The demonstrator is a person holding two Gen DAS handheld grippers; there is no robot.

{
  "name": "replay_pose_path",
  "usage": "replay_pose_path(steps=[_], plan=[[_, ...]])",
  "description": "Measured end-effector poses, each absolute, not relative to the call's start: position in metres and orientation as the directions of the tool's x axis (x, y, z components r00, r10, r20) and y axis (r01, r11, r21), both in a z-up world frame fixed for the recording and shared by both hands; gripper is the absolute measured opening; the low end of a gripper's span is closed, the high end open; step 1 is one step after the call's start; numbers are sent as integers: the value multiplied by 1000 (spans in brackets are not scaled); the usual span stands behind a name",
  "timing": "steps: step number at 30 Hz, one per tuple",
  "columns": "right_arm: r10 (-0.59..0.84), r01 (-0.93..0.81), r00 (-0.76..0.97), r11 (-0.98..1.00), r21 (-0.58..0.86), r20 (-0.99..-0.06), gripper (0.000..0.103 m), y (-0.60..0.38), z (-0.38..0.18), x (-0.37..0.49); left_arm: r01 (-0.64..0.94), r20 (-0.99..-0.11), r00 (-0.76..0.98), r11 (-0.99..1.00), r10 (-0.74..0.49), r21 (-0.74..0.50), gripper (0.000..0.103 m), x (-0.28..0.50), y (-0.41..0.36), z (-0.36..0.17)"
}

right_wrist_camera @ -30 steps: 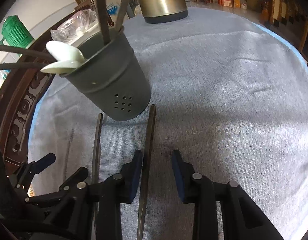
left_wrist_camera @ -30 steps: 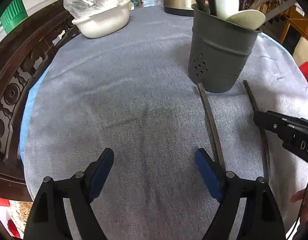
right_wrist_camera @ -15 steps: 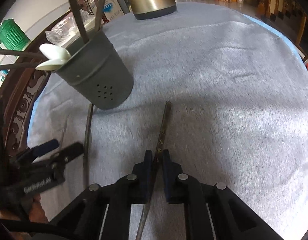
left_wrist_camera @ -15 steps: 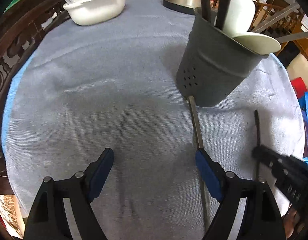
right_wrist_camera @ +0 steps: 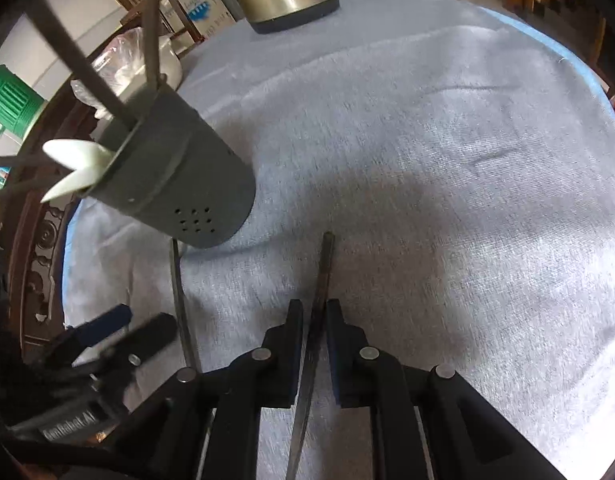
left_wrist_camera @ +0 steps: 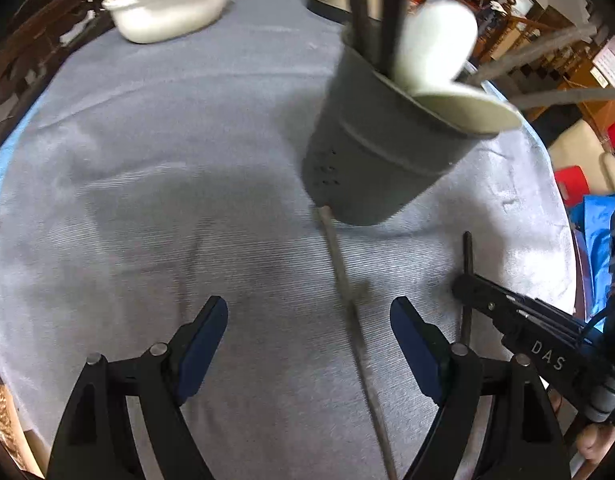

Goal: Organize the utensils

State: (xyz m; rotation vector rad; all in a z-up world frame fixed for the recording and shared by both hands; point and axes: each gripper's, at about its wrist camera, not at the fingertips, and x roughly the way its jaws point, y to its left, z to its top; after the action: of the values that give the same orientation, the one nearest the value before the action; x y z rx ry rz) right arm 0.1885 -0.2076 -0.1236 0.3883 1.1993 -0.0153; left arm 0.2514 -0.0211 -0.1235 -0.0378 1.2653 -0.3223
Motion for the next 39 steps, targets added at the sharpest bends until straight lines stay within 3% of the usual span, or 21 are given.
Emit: replay_pose_path(steps=[4,8,19,22,24,28,29,30,31,39], plan=[[201,201,392,933,297,-898,13,-210,-126,189,230,-918,317,959,-237,-168,60,255,-24,-125],[189,185,399,942,281,-897,11,-210,-125,184,241,-911,341,958,-233,-155,13,262,-13,-125],[209,165,305,949,267,-929,13,-195,-124,185,452,-931,226,877,-288,-162,9,265,19,-126],[188,177,291,953,246,-938,13,-191,-124,192,433,-928,188,875,-322,-216,22,280,20,-125],[160,163,290,963,214,-943,13,-185,-125,198,414,-918,184,875,-352,-252,36,289,20,-124],[136,127,318,975,184,-938,12,-179,-124,203,413,-911,226,881,-345,-231,37,297,14,-124],[135,125,320,975,183,-938,12,-178,-124,203,413,-909,237,882,-344,-227,32,298,13,-125],[133,122,325,976,181,-936,10,-178,-124,202,411,-908,251,886,-335,-213,15,298,13,-126],[135,119,333,976,183,-933,9,-177,-124,201,406,-911,265,893,-317,-193,7,299,15,-128],[169,62,470,973,224,-866,8,-167,-84,166,364,-853,392,910,-343,-198,5,275,35,-95]])
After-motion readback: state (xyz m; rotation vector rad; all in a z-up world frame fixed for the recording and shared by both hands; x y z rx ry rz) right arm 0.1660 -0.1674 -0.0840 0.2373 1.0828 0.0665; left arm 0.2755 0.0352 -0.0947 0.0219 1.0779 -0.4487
